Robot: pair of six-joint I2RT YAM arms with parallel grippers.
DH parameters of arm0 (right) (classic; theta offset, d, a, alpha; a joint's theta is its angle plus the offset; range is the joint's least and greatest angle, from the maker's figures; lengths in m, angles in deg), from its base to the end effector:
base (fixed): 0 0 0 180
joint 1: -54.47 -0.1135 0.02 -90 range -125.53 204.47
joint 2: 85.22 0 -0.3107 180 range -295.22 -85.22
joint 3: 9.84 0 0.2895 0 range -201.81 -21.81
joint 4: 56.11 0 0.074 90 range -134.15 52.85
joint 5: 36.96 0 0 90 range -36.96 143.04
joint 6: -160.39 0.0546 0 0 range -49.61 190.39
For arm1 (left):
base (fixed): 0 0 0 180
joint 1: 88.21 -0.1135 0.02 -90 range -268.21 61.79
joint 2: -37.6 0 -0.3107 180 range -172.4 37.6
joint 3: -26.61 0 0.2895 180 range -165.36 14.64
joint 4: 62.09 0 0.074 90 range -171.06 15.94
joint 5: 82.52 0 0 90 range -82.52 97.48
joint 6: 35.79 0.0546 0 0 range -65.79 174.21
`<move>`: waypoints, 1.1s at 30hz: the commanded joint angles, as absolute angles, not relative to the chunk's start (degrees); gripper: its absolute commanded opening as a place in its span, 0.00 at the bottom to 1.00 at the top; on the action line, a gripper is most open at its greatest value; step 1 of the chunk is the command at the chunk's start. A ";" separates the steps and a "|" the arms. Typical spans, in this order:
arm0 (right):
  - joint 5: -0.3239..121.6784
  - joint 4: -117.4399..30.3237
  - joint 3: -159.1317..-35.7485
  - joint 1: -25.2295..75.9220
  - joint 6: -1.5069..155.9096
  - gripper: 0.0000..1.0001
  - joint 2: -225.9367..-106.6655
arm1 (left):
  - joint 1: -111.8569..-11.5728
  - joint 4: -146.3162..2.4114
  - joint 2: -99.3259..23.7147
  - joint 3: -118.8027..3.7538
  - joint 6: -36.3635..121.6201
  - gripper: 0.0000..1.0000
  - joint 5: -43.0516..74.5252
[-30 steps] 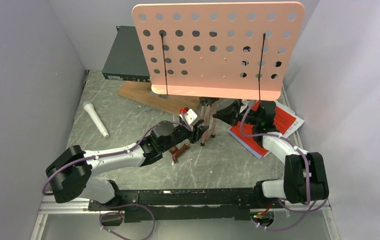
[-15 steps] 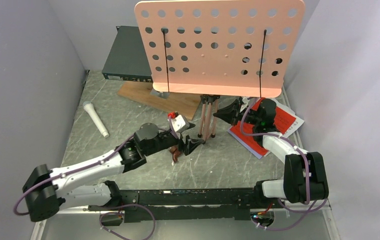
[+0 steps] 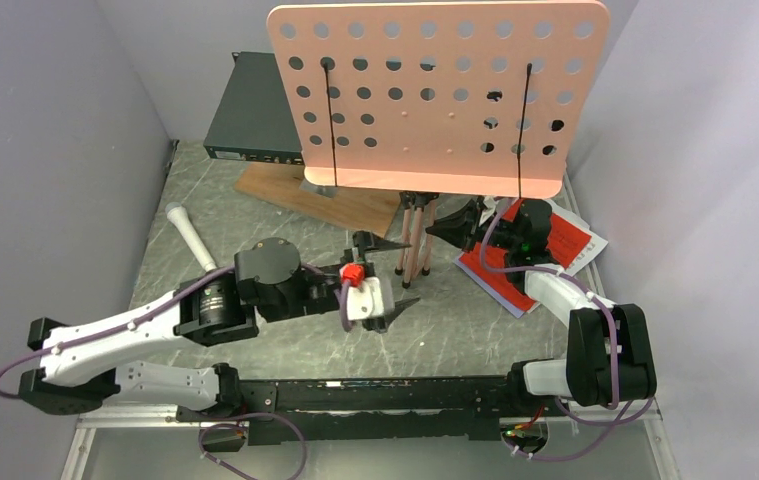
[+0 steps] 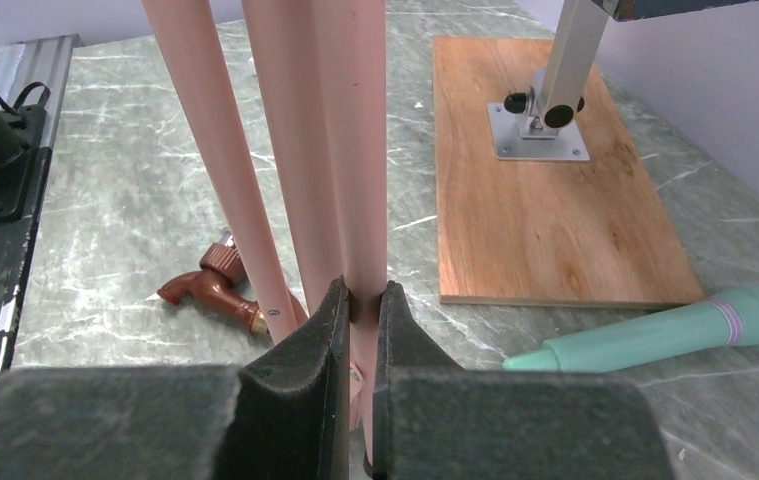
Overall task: Pack up the instrument practice props
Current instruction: Pick up the music stand from the center of the board.
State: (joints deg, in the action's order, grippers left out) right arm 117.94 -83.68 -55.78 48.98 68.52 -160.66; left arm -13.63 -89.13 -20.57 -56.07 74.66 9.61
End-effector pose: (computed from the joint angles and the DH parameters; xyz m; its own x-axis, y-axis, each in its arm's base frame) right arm 0.2849 0.0771 0.2684 -0.0028 -0.0142 -0.9999 -0.9421 0.3354 -0.0021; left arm 0.0640 -0.2396 0.4919 0.3290 0.1202 -0.9366 0.9160 0.2006 0.3475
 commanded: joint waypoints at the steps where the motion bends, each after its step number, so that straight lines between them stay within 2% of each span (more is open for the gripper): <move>1: 118.56 -79.85 -55.22 49.63 67.25 0.00 -161.45 | -7.83 -95.14 -27.90 -66.31 95.01 0.79 -2.90; 7: 118.87 -79.44 -55.29 49.62 66.93 0.00 -161.36 | -7.04 -83.69 -34.57 -68.69 112.54 0.84 -13.11; 10: 119.16 -79.23 -55.43 49.58 66.82 0.00 -161.33 | -8.98 -84.38 -38.53 -72.17 115.15 0.84 -15.32; 14: 119.35 -78.90 -55.50 49.59 66.61 0.00 -161.10 | -12.00 -83.55 -41.30 -74.15 116.13 0.79 -16.01; 25: 119.86 -78.08 -55.82 49.63 65.90 0.00 -161.19 | -16.29 -74.68 -44.25 -72.31 122.57 0.58 -20.00; 30: 120.00 -77.82 -55.84 49.58 65.64 0.00 -161.18 | -16.97 -74.61 -44.55 -71.58 123.84 0.54 -19.19; 33: 120.11 -77.74 -55.84 49.62 65.64 0.00 -161.38 | -17.77 -75.35 -44.83 -71.13 124.65 0.46 -19.13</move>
State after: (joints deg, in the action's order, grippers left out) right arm 119.69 -82.83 -55.94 49.19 66.49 -160.64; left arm -16.77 -77.89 -44.59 -70.87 121.54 -18.52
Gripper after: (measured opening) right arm 0.067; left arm 0.516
